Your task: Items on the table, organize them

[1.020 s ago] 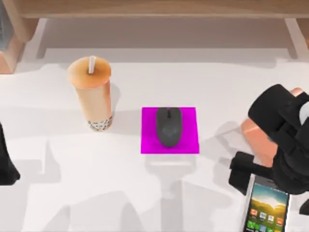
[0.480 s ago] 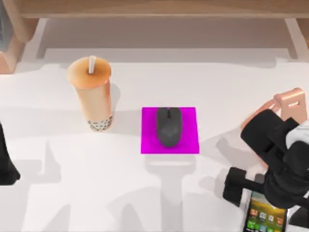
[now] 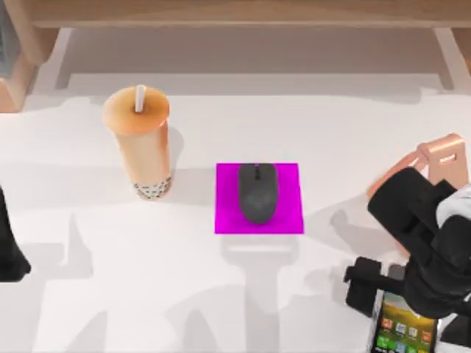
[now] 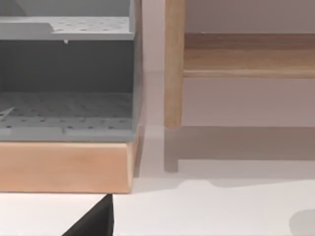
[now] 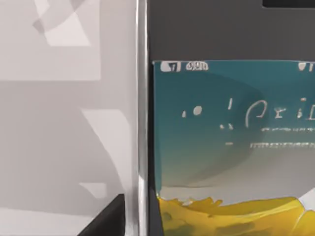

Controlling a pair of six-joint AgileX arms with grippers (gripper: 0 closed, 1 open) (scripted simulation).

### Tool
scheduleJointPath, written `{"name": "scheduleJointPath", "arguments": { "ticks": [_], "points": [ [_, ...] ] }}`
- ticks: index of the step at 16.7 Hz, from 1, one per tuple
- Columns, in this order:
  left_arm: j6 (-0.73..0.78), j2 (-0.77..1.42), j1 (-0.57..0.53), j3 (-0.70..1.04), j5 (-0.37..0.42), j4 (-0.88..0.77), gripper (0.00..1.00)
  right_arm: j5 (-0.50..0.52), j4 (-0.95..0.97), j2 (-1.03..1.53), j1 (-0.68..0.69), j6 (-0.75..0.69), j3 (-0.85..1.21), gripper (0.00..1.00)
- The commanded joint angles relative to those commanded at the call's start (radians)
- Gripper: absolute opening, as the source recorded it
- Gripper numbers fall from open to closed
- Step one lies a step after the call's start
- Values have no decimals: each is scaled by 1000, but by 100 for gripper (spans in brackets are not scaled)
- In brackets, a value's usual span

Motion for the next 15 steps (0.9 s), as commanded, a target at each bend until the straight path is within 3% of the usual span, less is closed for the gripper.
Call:
{"name": "scheduleJointPath", "arguments": {
  "ticks": [9, 15],
  "points": [
    [0, 0, 0, 0, 0, 0, 100, 0, 0, 0, 0, 0, 0, 2],
    [0, 0, 0, 0, 0, 0, 100, 0, 0, 0, 0, 0, 0, 0]
  ]
}}
